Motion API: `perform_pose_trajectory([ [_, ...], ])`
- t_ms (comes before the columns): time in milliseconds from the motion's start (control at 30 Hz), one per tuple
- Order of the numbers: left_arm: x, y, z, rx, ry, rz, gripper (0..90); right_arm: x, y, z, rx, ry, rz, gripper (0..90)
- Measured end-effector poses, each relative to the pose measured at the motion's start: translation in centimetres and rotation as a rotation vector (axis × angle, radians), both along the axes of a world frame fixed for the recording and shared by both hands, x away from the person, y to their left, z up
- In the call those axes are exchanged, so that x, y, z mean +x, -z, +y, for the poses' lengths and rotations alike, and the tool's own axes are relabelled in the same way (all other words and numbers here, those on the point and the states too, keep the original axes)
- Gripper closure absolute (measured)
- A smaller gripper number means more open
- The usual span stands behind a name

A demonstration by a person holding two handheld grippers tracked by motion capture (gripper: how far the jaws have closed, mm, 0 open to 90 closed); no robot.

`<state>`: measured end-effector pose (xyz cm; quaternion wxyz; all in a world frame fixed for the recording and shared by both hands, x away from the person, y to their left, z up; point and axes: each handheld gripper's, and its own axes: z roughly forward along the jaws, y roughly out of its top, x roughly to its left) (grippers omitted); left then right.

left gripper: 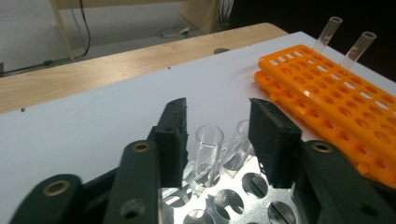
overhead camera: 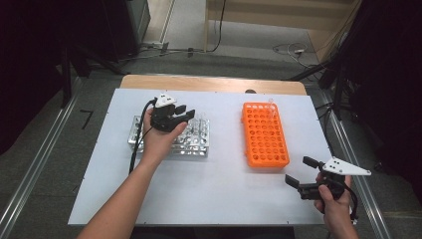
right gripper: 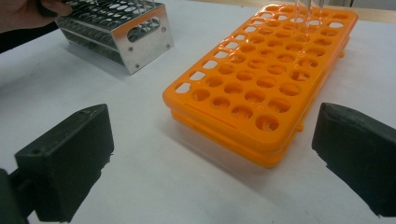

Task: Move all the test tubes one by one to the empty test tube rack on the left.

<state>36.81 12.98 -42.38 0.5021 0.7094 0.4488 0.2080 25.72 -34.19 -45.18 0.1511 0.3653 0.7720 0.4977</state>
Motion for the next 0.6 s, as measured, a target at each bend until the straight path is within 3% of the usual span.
perform_pose_trajectory([
  [133, -1.1, -0.3, 0.4, -0.032, 0.017, -0.016, 29.6, 0.0, 0.0, 0.0, -0.003, -0.001, -0.004, 0.0],
  [267, -2.4, -0.8, 0.8, -0.055, 0.053, -0.038, 14.6, 0.1, 0.0, 0.1, -0.008, 0.0, -0.002, 0.0],
  [500, -5.4, -1.3, 1.1, -0.061, 0.124, -0.075, 0.0, 0.2, 0.0, 0.2, -0.001, 0.006, 0.002, 0.0],
  [600, -6.6, -1.1, 1.2, -0.072, 0.142, -0.082, 0.0, 0.2, -0.1, 0.3, -0.001, 0.006, 0.002, 0.0],
])
